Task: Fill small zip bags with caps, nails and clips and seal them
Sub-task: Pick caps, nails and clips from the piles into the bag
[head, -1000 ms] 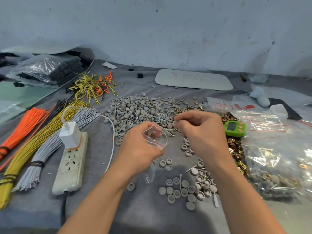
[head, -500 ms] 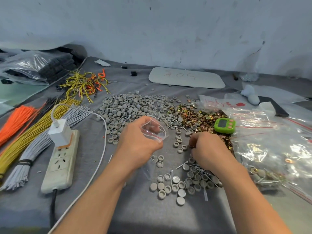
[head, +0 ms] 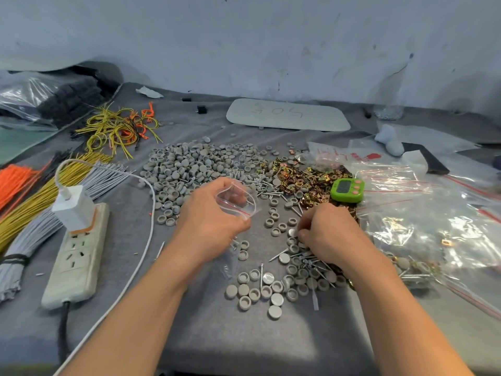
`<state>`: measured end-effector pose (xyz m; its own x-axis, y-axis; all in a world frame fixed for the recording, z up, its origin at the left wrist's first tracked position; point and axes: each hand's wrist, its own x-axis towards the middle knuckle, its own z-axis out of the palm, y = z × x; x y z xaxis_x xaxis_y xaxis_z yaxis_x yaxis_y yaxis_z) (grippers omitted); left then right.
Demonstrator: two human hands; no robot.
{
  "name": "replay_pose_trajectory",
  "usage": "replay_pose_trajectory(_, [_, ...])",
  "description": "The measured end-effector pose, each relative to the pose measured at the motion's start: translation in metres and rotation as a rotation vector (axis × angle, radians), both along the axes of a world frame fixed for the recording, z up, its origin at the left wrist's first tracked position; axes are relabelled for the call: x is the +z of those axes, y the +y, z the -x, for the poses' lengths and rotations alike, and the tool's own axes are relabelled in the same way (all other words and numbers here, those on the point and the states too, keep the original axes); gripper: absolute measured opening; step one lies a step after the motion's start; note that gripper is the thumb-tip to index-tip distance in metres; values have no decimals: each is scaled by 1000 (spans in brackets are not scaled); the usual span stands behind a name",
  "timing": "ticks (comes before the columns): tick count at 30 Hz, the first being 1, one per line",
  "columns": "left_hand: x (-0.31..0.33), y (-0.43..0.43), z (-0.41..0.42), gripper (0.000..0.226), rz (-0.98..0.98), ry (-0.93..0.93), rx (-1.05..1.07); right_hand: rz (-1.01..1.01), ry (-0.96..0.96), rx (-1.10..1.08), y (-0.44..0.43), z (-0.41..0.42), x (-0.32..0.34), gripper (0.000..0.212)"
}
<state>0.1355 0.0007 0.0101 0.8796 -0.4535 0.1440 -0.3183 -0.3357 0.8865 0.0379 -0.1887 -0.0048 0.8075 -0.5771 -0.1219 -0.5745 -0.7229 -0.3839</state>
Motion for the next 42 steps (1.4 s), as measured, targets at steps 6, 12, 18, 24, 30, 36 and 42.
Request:
replay_pose_trajectory(6, [-3,-1,1,44,-21,-4,-17,9,38,-11,-1,-3,-7,8])
replay_pose_trajectory(12, [-4,-1,1,45,-36,-1,-25,120,10,-37,-4,-1,-9,15])
replay_pose_trajectory(18, [-4,2,0,45,-40,-1,-27,44,117,6,-4,2,-3,27])
replay_pose_trajectory(24, [-5,3,3,41,-60,-21,-30,107,177,24,1,2,-2,26])
replay_pose_trajectory(30, [-3,3,4,40,-98,-47,-11,167,-51,-26,4,4,1,24])
replay_pose_trajectory(36, [1,-6,14,41,-166,-104,-35,-304,-662,166,31,13,35,24])
replay_pose_trajectory(42, [5,-6,15,45,-126,-66,-112,-257,-682,257,63,-1,36,25])
